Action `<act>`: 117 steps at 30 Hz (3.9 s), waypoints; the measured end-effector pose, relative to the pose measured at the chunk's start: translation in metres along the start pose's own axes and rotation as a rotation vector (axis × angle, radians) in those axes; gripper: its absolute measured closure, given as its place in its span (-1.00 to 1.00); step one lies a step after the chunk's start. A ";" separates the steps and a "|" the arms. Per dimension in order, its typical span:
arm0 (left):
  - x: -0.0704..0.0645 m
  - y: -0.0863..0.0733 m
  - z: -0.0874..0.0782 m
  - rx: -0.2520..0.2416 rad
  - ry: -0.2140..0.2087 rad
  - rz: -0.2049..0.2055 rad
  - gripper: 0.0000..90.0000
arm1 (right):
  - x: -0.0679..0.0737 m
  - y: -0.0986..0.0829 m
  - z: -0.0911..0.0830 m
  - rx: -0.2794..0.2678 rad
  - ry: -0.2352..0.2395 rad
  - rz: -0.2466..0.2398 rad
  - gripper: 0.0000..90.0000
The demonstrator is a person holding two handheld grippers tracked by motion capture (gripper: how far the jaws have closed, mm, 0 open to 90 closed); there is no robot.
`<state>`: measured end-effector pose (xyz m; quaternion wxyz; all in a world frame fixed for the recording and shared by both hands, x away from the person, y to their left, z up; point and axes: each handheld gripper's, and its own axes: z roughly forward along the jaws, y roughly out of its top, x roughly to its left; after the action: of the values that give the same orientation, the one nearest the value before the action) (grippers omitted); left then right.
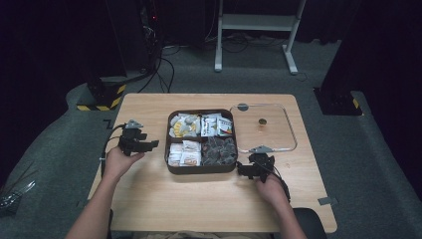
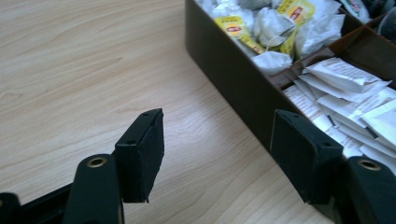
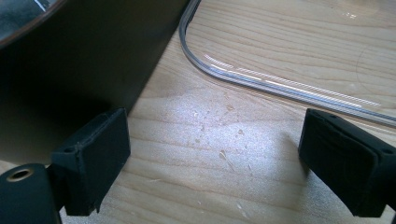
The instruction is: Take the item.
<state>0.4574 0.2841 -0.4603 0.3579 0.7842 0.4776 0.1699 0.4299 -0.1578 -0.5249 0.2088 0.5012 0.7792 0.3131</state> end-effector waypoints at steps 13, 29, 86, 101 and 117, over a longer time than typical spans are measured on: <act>-0.014 0.016 0.004 -0.011 -0.050 0.024 -0.12 | 0.000 0.000 0.000 0.000 0.000 0.001 -0.81; -0.034 0.034 0.021 0.006 -0.139 0.088 0.01 | 0.000 0.000 0.000 0.000 -0.001 0.002 -0.80; -0.066 0.038 0.070 0.002 -0.222 0.254 0.38 | 0.001 -0.003 -0.003 0.001 0.009 -0.008 -0.80; -0.069 0.040 0.074 0.054 -0.254 0.283 0.91 | 0.001 -0.003 -0.003 0.001 0.009 -0.010 -0.80; -0.065 0.042 0.065 0.050 -0.265 0.266 0.95 | 0.001 -0.003 -0.003 0.000 0.010 -0.010 -0.81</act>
<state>0.4919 0.1898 -0.4699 0.3723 0.8647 0.3224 0.0992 0.4258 -0.1588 -0.5249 0.2065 0.4955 0.7829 0.3144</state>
